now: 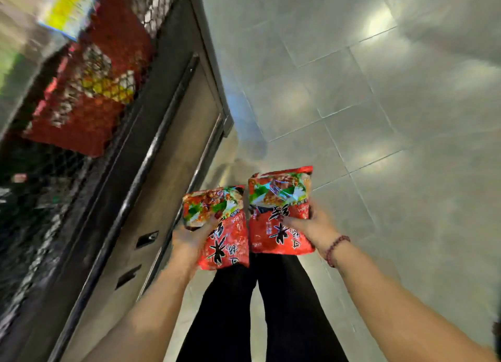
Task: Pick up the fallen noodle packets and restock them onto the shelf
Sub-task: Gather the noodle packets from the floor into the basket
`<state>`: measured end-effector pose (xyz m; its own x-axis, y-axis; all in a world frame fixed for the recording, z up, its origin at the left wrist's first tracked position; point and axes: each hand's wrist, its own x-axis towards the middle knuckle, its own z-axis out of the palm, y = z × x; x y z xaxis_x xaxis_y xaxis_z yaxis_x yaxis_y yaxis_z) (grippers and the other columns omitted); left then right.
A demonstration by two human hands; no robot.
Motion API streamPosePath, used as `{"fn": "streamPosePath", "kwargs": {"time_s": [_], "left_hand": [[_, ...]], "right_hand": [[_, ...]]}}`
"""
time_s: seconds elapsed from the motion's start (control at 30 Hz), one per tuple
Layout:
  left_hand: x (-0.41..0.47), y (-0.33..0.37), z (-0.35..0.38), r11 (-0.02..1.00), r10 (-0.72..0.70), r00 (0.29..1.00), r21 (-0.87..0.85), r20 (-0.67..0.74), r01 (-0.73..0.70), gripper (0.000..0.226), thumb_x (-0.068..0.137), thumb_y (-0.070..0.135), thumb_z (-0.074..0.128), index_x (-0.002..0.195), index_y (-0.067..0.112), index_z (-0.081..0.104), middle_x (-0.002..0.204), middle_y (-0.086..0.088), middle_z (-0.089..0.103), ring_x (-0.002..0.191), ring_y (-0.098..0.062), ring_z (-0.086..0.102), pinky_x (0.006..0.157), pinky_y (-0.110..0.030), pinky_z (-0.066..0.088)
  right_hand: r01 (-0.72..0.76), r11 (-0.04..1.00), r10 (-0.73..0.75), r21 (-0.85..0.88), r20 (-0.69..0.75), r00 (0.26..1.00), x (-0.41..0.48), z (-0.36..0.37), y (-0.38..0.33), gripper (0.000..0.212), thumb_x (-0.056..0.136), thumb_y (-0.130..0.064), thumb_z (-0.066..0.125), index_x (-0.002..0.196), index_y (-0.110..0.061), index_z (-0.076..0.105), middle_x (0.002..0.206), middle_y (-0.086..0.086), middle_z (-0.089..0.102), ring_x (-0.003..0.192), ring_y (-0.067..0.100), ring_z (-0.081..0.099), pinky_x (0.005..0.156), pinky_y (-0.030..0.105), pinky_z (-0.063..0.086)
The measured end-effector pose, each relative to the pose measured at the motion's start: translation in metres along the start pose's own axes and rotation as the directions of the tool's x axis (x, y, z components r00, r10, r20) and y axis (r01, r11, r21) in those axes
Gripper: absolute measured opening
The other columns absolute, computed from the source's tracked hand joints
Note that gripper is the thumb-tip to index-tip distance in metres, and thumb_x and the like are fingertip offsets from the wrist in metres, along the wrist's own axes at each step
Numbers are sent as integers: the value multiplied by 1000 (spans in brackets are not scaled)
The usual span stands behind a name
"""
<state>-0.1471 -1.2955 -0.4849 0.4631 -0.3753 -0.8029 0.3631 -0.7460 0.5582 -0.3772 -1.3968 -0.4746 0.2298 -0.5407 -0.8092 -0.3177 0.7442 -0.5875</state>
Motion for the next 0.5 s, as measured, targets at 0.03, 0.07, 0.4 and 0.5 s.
{"fn": "streamPosePath", "kwargs": {"time_s": [0.03,0.07,0.4,0.5], "left_hand": [[-19,10,-7,999,35,999,5,0,-35,21,77,16,80,92,20,65,101,-12,72,82,-24,69,80,-37,54],[-35,20,-13,998,64,998,-10,7,-64,26,75,17,81,93,21,63,101,-11,72,84,-25,69,81,-38,55],[-154,66,-40,949,194,981,-250,-20,-193,81,48,43,94,116,23,56,101,-7,74,85,-28,73,81,-52,57],[-176,67,-32,915,232,971,-324,-63,-240,85,43,45,90,118,24,54,103,-8,74,89,-31,73,83,-55,56]], "right_hand": [[6,1000,-6,-5,5,1000,-21,4,-9,44,75,-4,78,107,-25,57,104,1,71,89,17,71,76,34,59],[15,1000,-15,2,9,1000,-41,7,-18,40,76,-3,77,103,-25,58,102,1,72,88,17,71,75,34,59],[115,993,-114,-2,95,989,-133,-3,-102,41,73,-11,79,109,-12,59,95,7,74,83,26,73,71,41,59],[151,987,-136,-60,200,970,-138,-12,-122,45,73,-12,78,112,-10,58,98,10,74,84,27,73,69,39,59]]}}
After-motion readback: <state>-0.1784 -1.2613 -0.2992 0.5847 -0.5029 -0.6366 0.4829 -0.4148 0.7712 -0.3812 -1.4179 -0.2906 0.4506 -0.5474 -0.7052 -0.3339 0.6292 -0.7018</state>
